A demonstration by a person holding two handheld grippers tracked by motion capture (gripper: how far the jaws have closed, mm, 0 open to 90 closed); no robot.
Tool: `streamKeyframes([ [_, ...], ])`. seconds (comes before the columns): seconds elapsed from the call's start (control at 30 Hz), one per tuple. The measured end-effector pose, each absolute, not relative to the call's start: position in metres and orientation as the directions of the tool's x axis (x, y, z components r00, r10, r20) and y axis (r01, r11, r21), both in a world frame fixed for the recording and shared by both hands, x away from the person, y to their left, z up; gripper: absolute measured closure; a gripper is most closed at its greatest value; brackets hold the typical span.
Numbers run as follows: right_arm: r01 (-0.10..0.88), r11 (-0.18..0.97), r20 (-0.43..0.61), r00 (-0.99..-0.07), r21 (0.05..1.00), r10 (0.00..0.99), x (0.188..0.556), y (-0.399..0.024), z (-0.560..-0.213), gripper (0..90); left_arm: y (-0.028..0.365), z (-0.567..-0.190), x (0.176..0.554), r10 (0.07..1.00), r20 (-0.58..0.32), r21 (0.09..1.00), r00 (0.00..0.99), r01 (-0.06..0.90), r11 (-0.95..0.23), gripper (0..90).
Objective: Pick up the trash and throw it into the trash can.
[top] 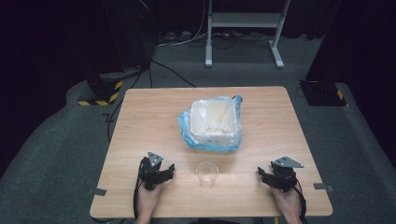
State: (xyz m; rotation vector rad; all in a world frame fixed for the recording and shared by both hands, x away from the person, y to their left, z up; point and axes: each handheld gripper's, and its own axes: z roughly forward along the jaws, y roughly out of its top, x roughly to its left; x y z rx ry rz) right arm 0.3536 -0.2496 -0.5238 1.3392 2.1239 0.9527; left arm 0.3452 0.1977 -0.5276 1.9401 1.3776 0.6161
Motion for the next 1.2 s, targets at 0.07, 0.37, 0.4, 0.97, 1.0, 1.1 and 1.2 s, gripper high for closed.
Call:
streamKeyframes([
  [0.07,0.592,0.289,-0.013,-0.426,0.752,0.905,0.3537,-0.2496,-0.5238,37.0,0.1977,-0.5276,0.3452,0.944,-0.003,0.748,0.331,0.627,-0.217,29.9],
  [0.37,0.592,0.290,-0.013,-0.426,0.752,0.905,0.3537,-0.2496,-0.5238,37.0,0.1977,-0.5276,0.3452,0.944,-0.003,0.748,0.331,0.627,-0.217,29.9],
  [0.4,0.591,0.291,-0.014,-0.426,0.752,0.904,0.3538,-0.2494,-0.5238,37.0,0.1977,-0.5276,0.3452,0.944,-0.003,0.748,0.331,0.627,-0.218,29.9],
  [0.97,0.599,0.256,0.021,-0.416,0.759,0.909,0.3533,-0.2511,-0.5223,45.6,0.1980,-0.5274,0.3452,0.943,-0.001,0.746,0.333,0.628,-0.221,29.9],
  [1.0,0.592,0.260,0.020,-0.424,0.763,0.905,0.3526,-0.2508,-0.5216,46.6,0.1979,-0.5274,0.3452,0.943,-0.001,0.746,0.333,0.628,-0.220,29.8],
  [1.1,0.578,0.265,0.026,-0.446,0.772,0.895,0.3500,-0.2485,-0.5186,48.3,0.1979,-0.5274,0.3452,0.943,-0.001,0.746,0.333,0.628,-0.221,29.9],
  [1.2,0.561,0.266,0.035,-0.467,0.784,0.884,0.3480,-0.2451,-0.5148,49.1,0.1979,-0.5274,0.3452,0.943,-0.002,0.746,0.333,0.628,-0.220,29.8],
])
